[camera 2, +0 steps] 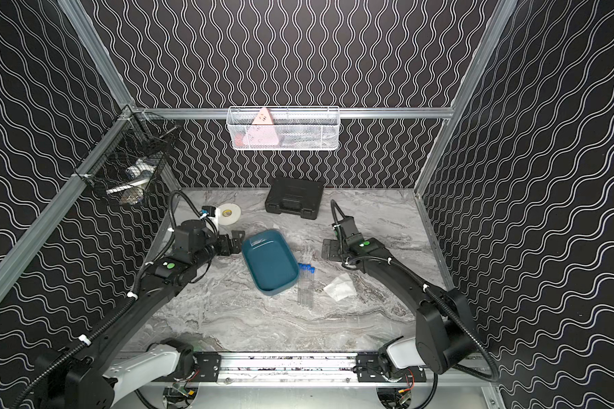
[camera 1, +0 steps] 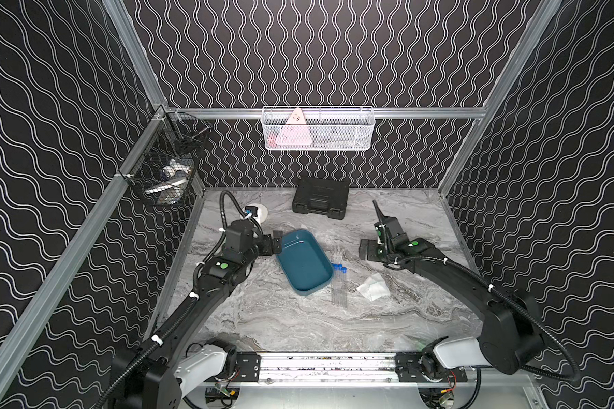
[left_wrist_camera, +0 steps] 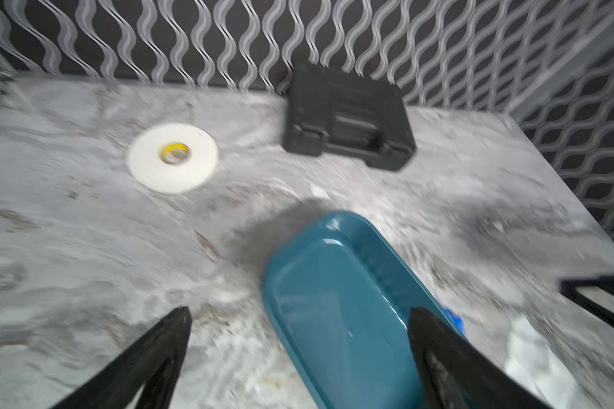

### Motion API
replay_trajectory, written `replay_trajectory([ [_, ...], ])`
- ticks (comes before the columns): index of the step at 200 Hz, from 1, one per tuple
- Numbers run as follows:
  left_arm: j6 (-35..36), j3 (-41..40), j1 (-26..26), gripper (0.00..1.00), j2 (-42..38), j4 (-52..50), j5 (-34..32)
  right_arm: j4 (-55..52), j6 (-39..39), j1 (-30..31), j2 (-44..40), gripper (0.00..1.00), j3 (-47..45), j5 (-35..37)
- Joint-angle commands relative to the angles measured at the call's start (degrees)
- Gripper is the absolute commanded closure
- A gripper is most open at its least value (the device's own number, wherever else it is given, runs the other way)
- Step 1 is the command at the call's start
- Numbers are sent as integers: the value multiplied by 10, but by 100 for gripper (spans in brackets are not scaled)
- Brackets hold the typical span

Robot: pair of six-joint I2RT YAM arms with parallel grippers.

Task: Wipe the exteriors of test tubes
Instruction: Pick up the test tube at the center of the board.

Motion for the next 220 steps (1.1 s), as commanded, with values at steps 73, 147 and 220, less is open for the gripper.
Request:
replay_trajectory([
  [73,-69,-59,-64,1,-81,-55,-8,-88,20,40,21,3,37,7],
  [147,-59,-49,-69,1,-129,-98,44,-103,93,47,28,19,52,-11],
  [220,-94,-85,-69,1,-152,-83,60,-103,112,89,133,48,96,-6],
])
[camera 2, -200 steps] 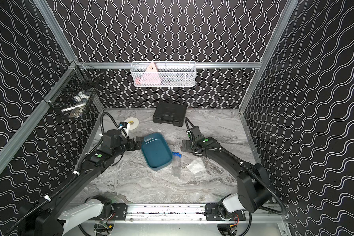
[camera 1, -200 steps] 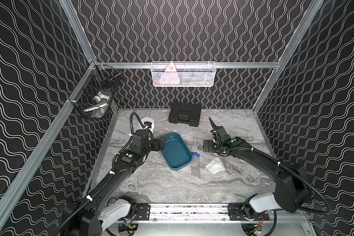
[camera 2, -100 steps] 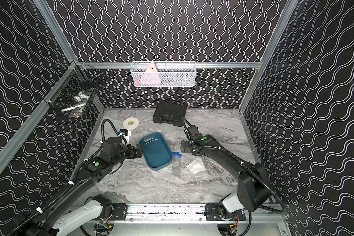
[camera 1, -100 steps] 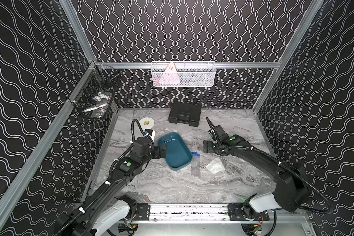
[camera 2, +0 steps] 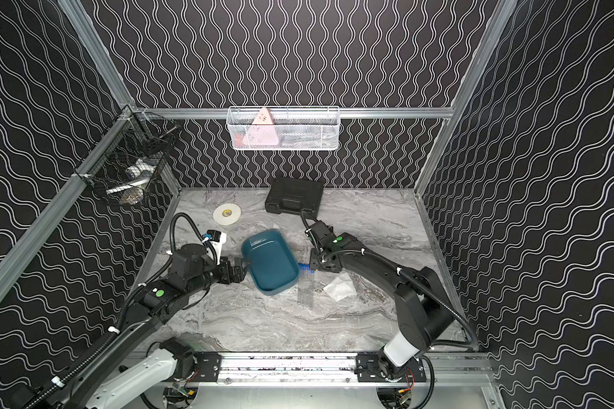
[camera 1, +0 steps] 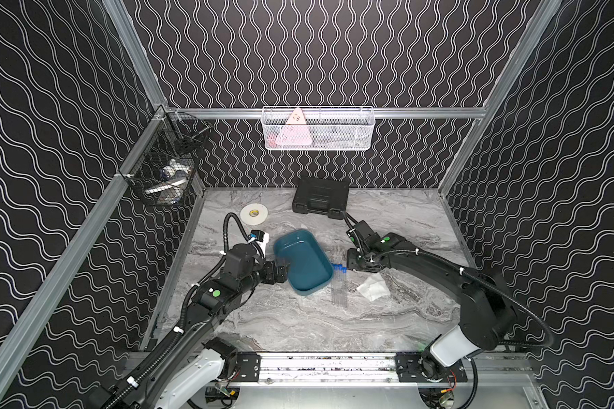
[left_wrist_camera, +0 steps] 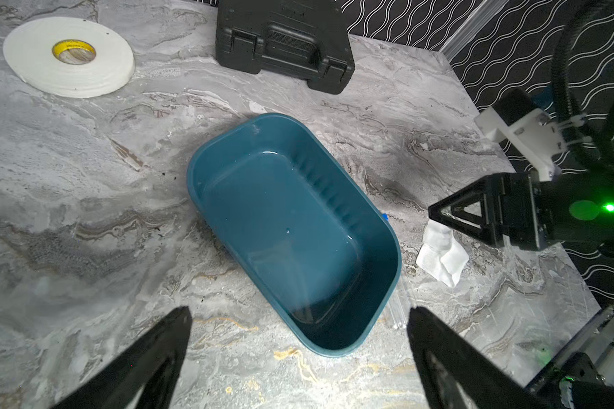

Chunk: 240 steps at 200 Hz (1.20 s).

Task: Wipe the exteriors of test tubes
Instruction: Pick up the test tube at the center of the board.

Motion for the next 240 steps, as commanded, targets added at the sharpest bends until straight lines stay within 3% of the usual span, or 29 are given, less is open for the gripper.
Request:
replay_trajectory([
  [1,-26,-9,0,1,-12,16,10,-4,15,2,26,48,9,2],
  [46,-36,-36,1,1,1,78,33,9,11,2,71,57,16,-6],
  [165,-39,-34,0,1,30,110,50,23,16,2,114,68,13,-20],
  [240,-40,-33,-1,1,35,113,45,30,6,2,127,68,14,-26],
])
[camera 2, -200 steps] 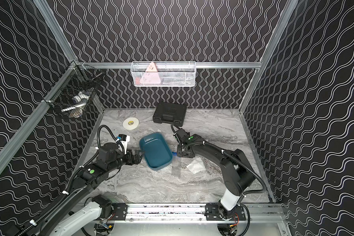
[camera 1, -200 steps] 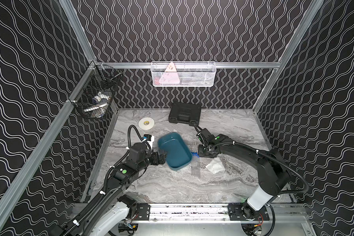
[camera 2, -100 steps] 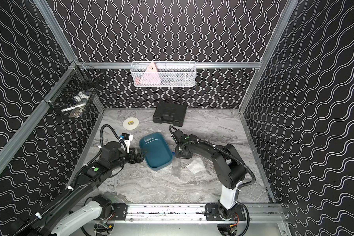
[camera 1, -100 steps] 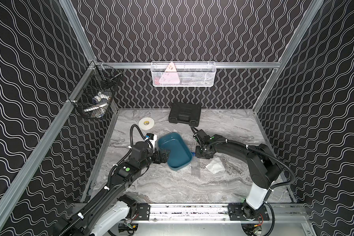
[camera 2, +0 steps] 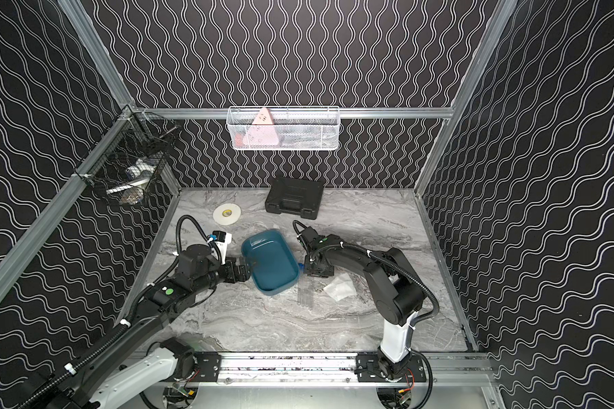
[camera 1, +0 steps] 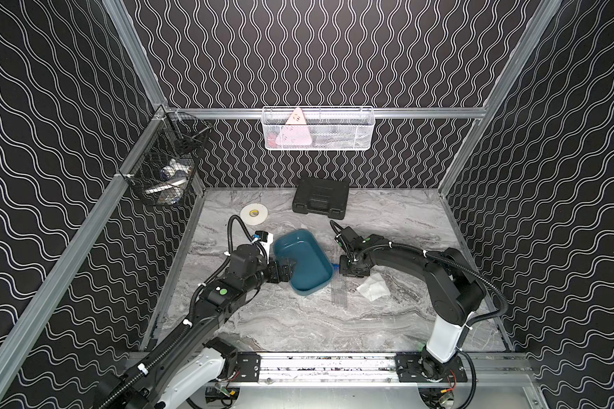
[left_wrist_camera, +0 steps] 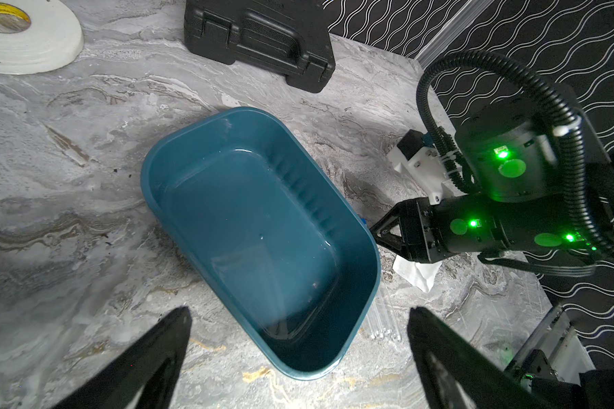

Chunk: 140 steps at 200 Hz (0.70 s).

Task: Wipe the exteriors of test tubes
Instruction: Pick up the test tube at the center of the board.

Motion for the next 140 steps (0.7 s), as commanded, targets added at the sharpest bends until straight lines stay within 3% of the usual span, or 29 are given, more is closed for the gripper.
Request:
replay_trajectory([
  [1,-6,2,-1,1,1,25,0,2,-3,0,8,68,3,3],
  [59,-11,-2,-1,1,9,34,6,-3,1,0,22,69,5,8],
  [99,-8,-3,-1,1,13,36,8,-6,0,-1,21,76,-5,20],
  [140,-13,-4,-1,1,23,44,23,35,18,-25,-11,82,-30,-34],
])
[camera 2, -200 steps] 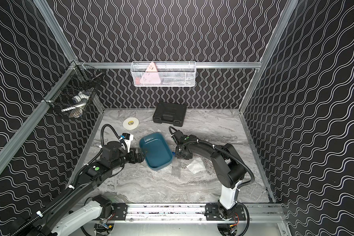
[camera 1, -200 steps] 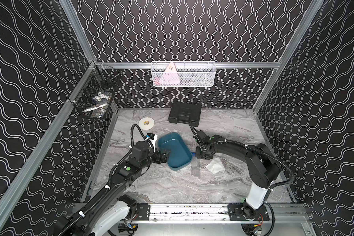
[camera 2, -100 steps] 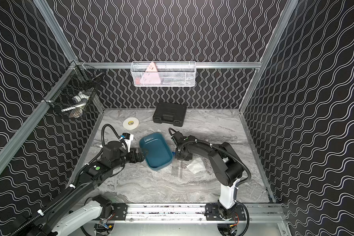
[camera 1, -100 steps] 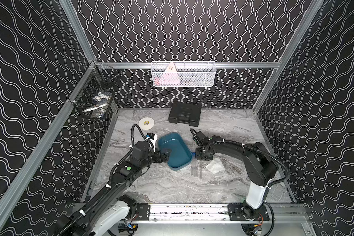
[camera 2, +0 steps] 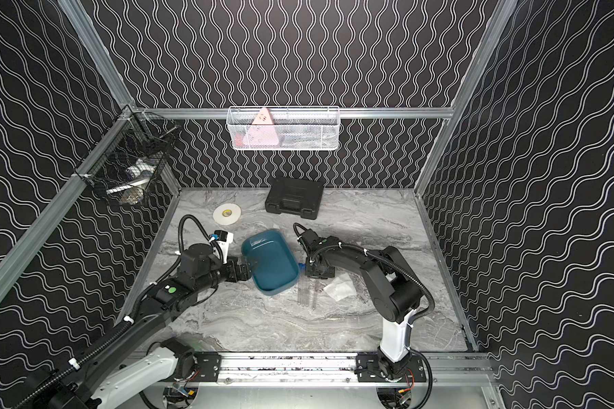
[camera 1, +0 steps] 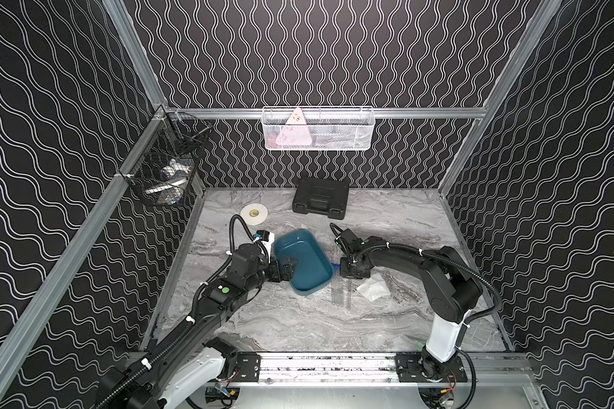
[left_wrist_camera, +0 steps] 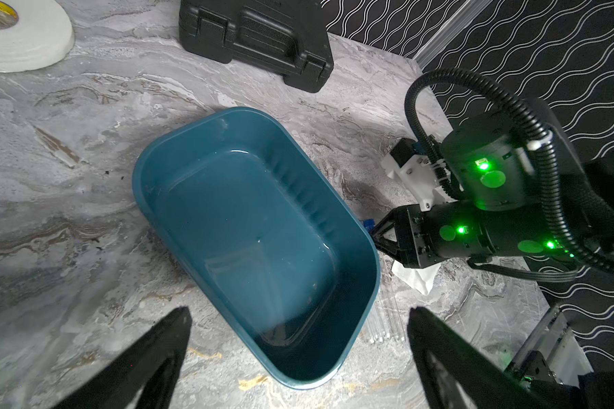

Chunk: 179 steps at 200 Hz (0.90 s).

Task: Wipe the exteriors of test tubes
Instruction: Pick up the test tube at the center of the board.

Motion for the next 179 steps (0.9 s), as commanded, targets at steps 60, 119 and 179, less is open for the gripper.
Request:
replay_trajectory([
  [60,-34,8,-19,4,64,86,93,64,10,-91,-144,84,-14,-135],
  [119,-77,66,-88,6,207,220,189,131,8,-142,-259,83,-2,-208],
  [179,-115,142,-149,17,321,310,206,184,17,-143,-304,83,-5,-245],
])
